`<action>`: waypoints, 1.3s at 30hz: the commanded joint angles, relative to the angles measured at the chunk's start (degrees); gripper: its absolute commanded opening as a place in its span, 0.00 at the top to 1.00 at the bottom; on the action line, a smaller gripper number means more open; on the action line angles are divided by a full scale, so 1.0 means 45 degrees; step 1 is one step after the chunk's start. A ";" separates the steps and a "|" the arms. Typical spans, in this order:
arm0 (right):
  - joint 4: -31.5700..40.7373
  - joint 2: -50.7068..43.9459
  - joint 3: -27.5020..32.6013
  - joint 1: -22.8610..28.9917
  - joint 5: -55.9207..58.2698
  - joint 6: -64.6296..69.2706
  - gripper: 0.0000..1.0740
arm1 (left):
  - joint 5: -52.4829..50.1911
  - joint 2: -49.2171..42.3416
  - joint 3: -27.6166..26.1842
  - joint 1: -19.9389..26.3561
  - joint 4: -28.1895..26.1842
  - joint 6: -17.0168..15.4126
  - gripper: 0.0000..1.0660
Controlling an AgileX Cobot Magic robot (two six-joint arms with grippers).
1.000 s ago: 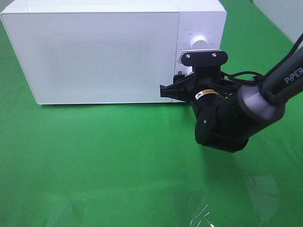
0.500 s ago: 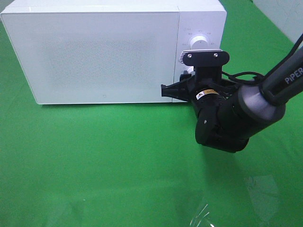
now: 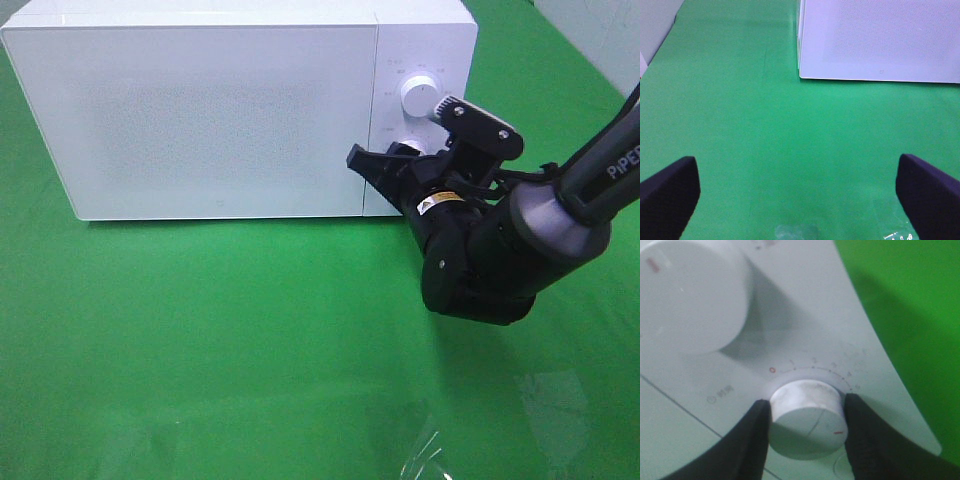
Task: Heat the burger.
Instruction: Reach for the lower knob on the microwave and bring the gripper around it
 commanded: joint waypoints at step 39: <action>-0.1401 -0.0025 -0.0344 0.0038 -0.0815 1.1765 0.55 | -0.0089 -0.0204 0.0051 -0.0064 -0.0013 -0.0076 0.07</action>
